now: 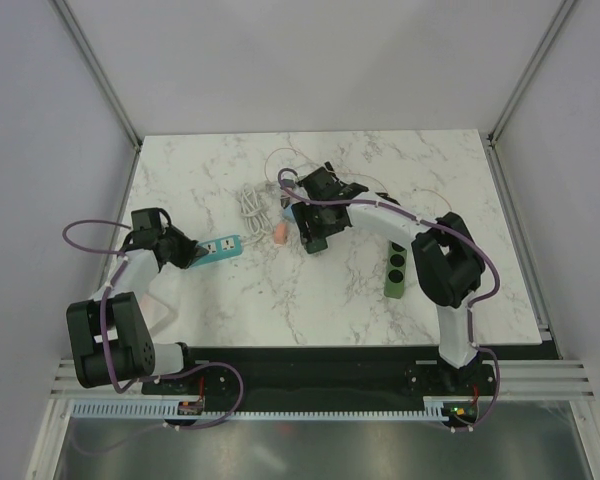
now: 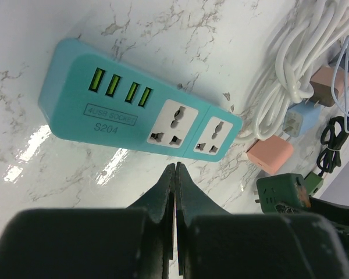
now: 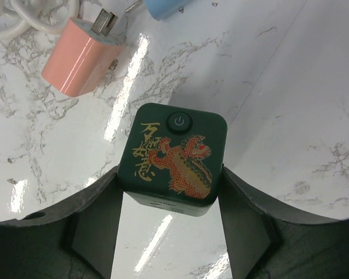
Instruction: Pull the plug off the socket
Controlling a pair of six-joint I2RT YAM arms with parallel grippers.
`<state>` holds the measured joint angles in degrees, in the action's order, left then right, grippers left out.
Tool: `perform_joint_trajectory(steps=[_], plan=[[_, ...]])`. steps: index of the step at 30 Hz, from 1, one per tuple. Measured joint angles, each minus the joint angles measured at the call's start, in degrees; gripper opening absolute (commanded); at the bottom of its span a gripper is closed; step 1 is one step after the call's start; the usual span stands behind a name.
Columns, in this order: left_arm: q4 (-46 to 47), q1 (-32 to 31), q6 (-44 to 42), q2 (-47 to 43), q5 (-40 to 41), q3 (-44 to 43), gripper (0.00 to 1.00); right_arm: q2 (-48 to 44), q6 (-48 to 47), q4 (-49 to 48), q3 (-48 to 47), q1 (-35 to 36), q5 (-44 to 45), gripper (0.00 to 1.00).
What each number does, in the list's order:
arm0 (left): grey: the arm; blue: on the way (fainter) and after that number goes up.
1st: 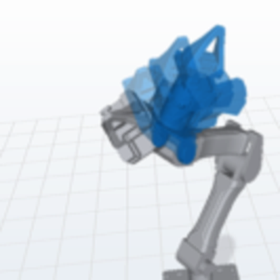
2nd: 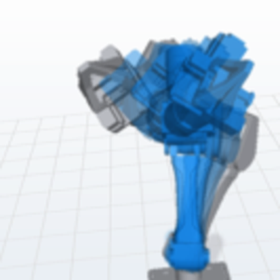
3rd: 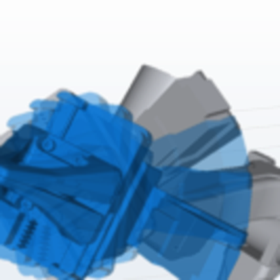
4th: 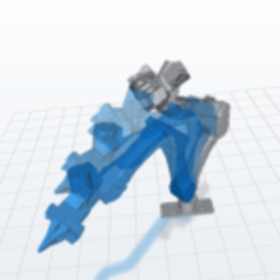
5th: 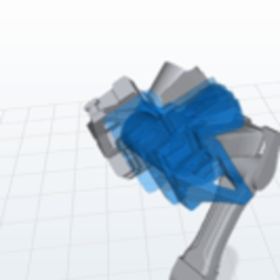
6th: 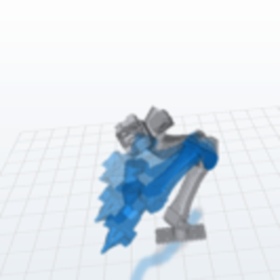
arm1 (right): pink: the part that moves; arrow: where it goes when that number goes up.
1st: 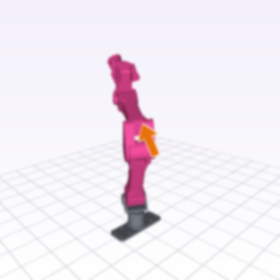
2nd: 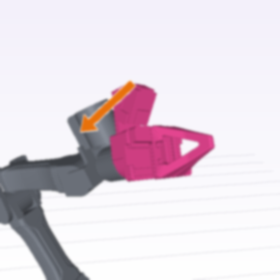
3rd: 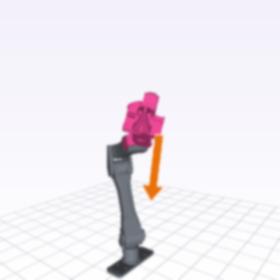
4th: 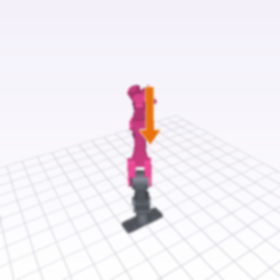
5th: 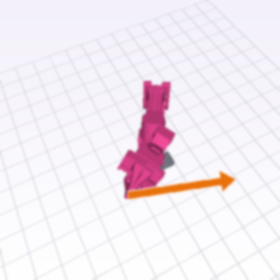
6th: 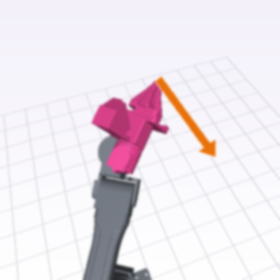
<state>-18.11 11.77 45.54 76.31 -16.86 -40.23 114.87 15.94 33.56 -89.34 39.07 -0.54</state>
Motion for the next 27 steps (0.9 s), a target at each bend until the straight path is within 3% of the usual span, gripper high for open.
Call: perform_joint_trajectory(steps=[3,4,10,18,22,27], plan=[[0.0,0.0,-0.3,0.0,-0.3,0.0,0.02,0.5,-0.3,-0.5,-0.3,-0.1,-0.1,0.52],[0.1,0.0,-0.4,0.0,-0.4,0.0,0.02,0.5,-0.4,-0.6,-0.3,-0.1,-0.1,0.64],[0.3,0.0,-0.7,0.0,-1.6,0.0,0.02,0.5,-1.4,-0.5,-1.1,-0.1,0.6,0.96],[-1.2,0.0,-2.4,0.0,-0.7,-1.1,0.02,-1.6,-3.5,-1.1,-2.6,-0.1,4.1,0.98],[-6.6,0.0,-3.9,-0.6,4.9,-5.5,0.03,-6.6,-4.0,-3.7,0.1,-0.1,5.1,0.98],[-12.4,-0.1,-4.8,-5.1,13.7,-9.3,0.18,-13.8,-4.0,-8.2,6.8,-0.1,4.1,0.98]])
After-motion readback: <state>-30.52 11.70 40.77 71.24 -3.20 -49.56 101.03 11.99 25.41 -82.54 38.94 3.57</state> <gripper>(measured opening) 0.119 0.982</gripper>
